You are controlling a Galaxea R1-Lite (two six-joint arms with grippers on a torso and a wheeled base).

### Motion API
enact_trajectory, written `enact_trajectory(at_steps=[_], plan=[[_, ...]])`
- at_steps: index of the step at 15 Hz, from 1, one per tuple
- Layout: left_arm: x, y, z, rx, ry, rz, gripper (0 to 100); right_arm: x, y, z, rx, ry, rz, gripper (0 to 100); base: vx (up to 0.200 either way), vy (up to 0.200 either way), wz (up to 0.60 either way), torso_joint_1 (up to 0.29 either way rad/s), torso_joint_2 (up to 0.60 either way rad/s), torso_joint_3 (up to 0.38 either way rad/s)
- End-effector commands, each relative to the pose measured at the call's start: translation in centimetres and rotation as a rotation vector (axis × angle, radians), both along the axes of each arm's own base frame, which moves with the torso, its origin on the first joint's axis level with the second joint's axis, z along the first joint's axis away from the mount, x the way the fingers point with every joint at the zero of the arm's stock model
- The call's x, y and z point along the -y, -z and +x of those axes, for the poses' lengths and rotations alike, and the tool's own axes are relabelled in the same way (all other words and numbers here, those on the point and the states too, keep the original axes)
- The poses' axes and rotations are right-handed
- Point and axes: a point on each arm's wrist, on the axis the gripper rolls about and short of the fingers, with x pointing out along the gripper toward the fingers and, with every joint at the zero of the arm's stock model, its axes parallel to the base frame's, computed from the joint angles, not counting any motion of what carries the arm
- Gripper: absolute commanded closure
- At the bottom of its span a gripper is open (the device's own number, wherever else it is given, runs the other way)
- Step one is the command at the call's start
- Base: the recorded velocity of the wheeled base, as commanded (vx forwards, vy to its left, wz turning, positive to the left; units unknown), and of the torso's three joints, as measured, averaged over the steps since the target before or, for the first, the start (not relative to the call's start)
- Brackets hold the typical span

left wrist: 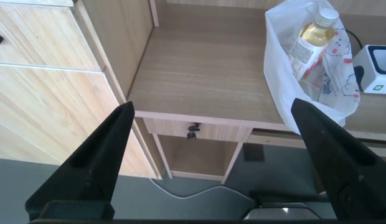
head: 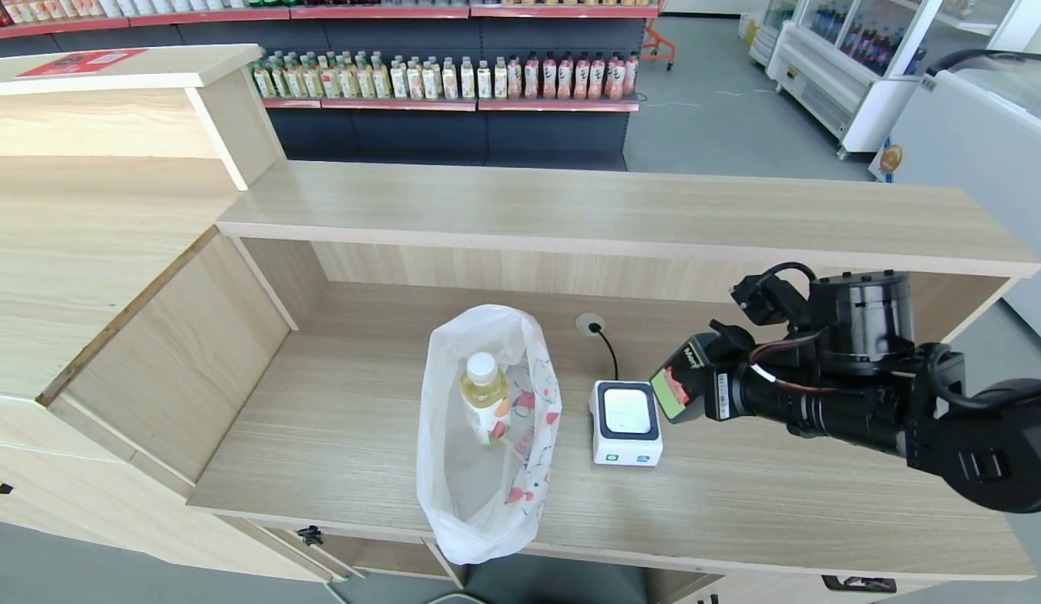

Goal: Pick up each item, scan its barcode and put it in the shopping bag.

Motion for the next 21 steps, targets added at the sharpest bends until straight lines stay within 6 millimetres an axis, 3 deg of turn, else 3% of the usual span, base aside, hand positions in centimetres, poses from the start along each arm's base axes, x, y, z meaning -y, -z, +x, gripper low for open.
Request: enact_trajectory(at_steps=[1,6,15,21], plan=[[0.0,0.0,0.0,0.0,0.0,-0.001,0,-0.9,0.5,-0.1,-0.014,-0.029,-0.006,100,0.0,0.2,0.0,0.007,0.0,0.002],[0.0,0.0,0.0,0.0,0.0,0.0,0,-3.3,1.6,-0.8,-0.043,-0.085,-0.031,100,0.0,0.2,0.0,-0.002,0.0,0.005],[0.0,0.0,0.0,0.0,0.0,0.002,0,-7.3,6.5,-0.1,-0.128,-0.159,-0.146,100,0.0,0.0,0.0,0.0,0.0,0.0],[0.0,0.0,0.0,0.0,0.0,0.002,0,-11.8,9.5,0.4,-0.092,-0.249,-0.135,100,0.0,0.0,0.0,0.0,0.0,0.0]])
